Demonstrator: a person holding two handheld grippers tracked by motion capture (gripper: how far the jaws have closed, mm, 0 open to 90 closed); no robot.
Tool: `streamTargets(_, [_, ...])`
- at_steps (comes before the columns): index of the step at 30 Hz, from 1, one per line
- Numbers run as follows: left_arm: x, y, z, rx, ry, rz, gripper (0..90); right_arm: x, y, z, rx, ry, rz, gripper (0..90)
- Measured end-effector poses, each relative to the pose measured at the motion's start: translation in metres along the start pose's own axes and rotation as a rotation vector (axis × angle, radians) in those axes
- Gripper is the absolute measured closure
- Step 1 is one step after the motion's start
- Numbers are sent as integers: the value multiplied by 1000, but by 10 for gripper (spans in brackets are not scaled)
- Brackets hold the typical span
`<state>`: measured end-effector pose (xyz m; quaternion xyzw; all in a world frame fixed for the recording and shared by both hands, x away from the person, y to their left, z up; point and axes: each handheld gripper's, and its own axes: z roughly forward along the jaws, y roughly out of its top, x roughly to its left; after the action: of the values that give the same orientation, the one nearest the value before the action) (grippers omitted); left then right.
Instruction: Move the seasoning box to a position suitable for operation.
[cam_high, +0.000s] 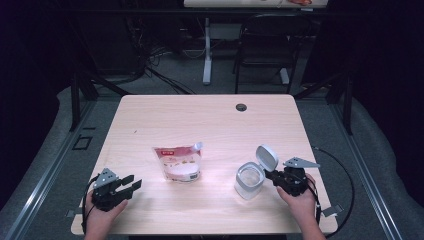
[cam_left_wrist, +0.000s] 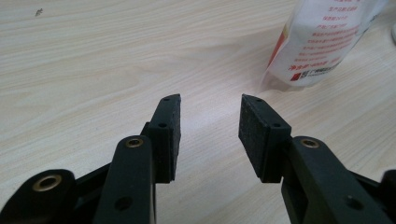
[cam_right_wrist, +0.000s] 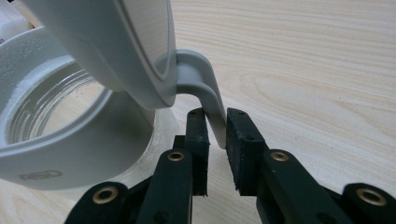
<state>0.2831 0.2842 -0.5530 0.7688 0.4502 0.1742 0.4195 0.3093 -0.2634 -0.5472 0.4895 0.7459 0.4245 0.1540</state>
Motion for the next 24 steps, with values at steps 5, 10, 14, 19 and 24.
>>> streamTargets(5, [-1,0,0,-2,2,8,603,0,0,-1,-6,-1,1,794])
streamTargets(10, [0,1,0,-6,-1,-4,603,1,-2,-8,-29,12,2,783])
streamTargets(14, [0,3,0,-13,-10,-5,602,2,-4,-13,-35,9,-2,767])
streamTargets(19, [-2,7,-1,-39,-23,-6,585,2,-8,-23,-51,-5,0,736])
streamTargets(24, [-5,14,-1,-49,-44,2,573,2,-12,-31,-72,-22,6,697])
